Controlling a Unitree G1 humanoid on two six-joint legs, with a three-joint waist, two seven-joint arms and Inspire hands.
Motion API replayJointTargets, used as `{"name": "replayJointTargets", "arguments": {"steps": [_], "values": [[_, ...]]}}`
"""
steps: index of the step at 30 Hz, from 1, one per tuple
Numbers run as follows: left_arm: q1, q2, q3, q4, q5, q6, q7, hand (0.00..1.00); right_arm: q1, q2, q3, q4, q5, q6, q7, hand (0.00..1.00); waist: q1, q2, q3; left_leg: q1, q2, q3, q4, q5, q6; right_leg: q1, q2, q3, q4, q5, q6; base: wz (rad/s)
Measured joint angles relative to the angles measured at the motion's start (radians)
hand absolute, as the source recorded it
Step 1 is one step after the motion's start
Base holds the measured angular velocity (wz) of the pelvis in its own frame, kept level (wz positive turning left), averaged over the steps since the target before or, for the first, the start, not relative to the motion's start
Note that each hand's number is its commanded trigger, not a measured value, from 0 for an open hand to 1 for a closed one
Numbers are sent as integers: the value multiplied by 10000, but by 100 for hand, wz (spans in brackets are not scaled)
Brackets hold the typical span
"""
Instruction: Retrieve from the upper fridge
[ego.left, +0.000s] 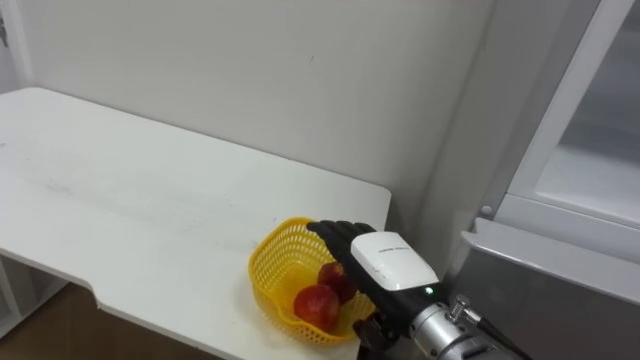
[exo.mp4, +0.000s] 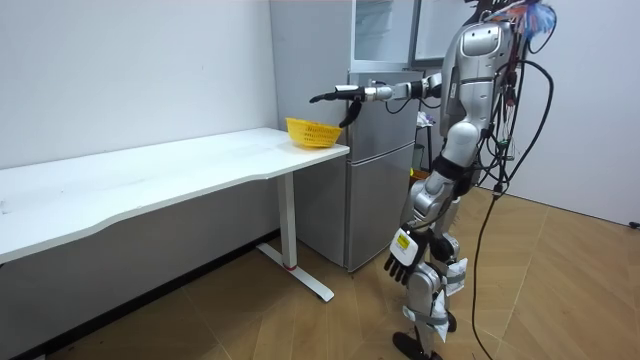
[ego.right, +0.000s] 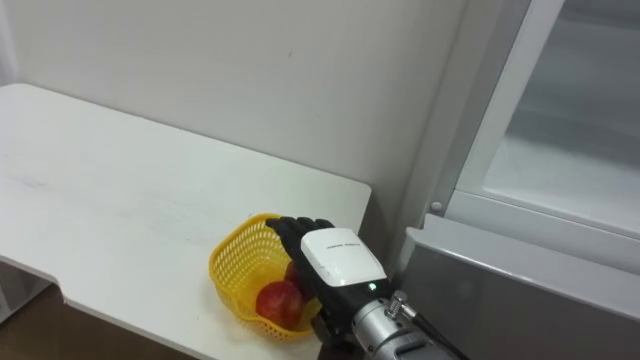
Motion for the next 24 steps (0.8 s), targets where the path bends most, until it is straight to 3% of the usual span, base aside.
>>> {"name": "replayJointTargets", "arguments": {"steps": [12, 18, 24], "values": [[-6, 0, 19, 1, -29, 4, -6, 0, -100, 87, -62, -462, 122, -16, -31, 0, -44, 32, 6, 11, 11, 39, 47, 0, 0, -10, 3, 18, 0, -2, 4, -1], [-16, -9, 31, 10, -33, -27, 5, 0, -73, 93, -354, -1555, 244, -306, -44, 0, -218, 351, 8, 51, 7, 86, 5, 0, 1, 2, -7, 34, 15, 0, 5, -2], [171, -108, 108, 46, -50, -155, 312, 0, -39, 38, -1122, -3361, 960, -805, -849, 0, -611, 779, -135, 225, 37, 392, -68, 1, 2, 10, 15, 269, 48, 0, 7, -12]]}}
